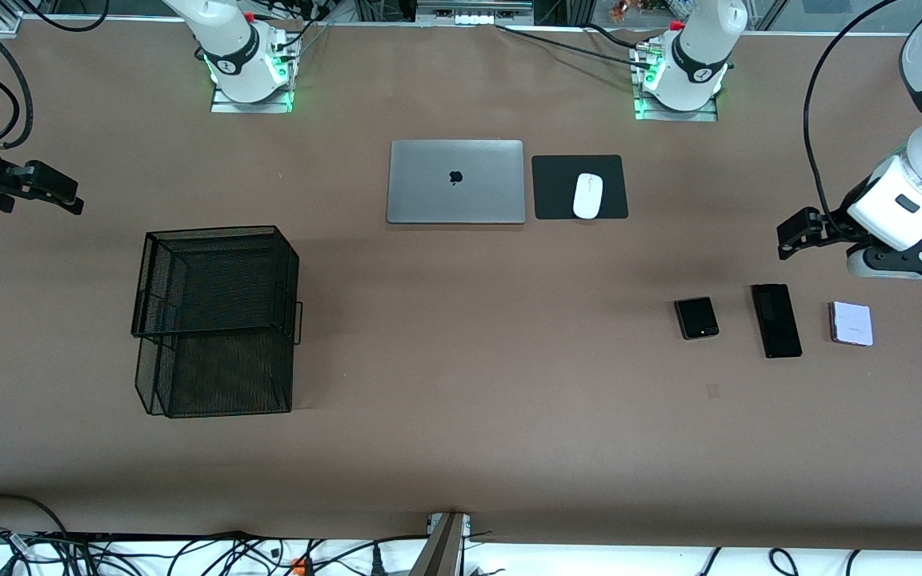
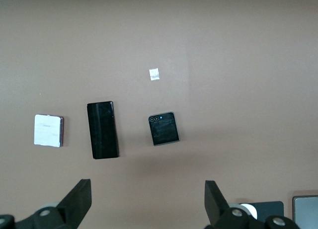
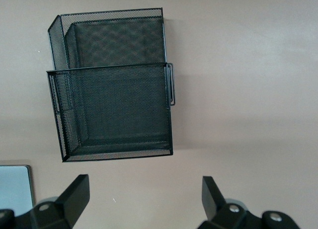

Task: Place phones with both arms
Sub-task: 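Reach the left gripper down toward the small black flip phone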

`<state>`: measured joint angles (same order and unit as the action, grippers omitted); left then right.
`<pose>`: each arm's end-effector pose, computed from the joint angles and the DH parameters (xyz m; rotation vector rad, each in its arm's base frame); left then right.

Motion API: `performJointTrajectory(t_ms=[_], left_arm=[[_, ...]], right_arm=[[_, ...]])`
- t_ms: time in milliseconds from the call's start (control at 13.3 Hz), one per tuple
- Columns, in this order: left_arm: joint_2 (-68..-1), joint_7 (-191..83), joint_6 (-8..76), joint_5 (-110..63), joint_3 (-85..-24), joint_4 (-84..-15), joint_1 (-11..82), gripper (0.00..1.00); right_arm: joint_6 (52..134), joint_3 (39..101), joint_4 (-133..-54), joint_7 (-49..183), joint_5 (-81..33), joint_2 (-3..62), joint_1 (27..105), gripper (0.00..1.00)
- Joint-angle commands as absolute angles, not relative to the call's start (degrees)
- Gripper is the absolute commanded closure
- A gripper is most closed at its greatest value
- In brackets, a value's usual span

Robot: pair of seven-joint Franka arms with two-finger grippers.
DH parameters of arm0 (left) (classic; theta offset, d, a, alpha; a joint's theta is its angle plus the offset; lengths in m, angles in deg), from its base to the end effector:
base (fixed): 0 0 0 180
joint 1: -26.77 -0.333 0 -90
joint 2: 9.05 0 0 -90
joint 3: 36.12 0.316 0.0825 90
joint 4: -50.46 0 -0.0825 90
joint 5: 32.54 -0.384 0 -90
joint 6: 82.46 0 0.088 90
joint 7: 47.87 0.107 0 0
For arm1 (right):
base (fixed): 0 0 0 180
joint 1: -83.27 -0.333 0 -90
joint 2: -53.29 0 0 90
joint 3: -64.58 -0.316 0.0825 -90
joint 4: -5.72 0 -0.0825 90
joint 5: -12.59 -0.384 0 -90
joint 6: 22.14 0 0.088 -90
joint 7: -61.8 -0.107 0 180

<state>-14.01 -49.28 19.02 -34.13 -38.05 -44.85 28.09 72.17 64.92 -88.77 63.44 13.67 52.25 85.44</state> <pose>0.5915 -0.0305 0.5483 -3.1174 0.0580 -0.0345 0.5635 -0.0266 0.5837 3.1232 -0.0212 -0.0343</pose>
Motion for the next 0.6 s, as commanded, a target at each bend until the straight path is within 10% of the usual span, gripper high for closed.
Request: performJointTrajectory(t_ms=[0,526], left_arm=[[-14.6,-48.1,17.3,-35.2,-37.8,-43.1,28.4,0.00],[-17.0,-49.1,12.8,-34.9,-39.6,-43.3,29.5,0.00]], right_arm=[[72.9,64.7,-89.2,64.7,12.7,52.7,86.3,0.00],[73.0,64.7,-89.2,64.7,12.7,52.8,86.3,0.00]])
